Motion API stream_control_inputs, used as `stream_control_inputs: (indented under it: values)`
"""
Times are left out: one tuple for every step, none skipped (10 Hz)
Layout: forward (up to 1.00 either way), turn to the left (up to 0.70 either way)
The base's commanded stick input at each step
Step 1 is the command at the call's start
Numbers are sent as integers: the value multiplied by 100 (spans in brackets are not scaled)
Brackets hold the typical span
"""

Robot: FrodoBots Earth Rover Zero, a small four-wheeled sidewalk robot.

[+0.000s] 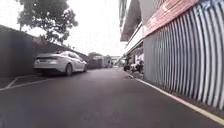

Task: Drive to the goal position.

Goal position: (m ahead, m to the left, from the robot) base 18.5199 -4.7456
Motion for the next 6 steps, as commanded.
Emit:
stream_control_inputs:
  values:
    - [45,0]
    - [45,0]
    - [45,0]
    - [45,0]
    - [45,0]
    - [45,0]
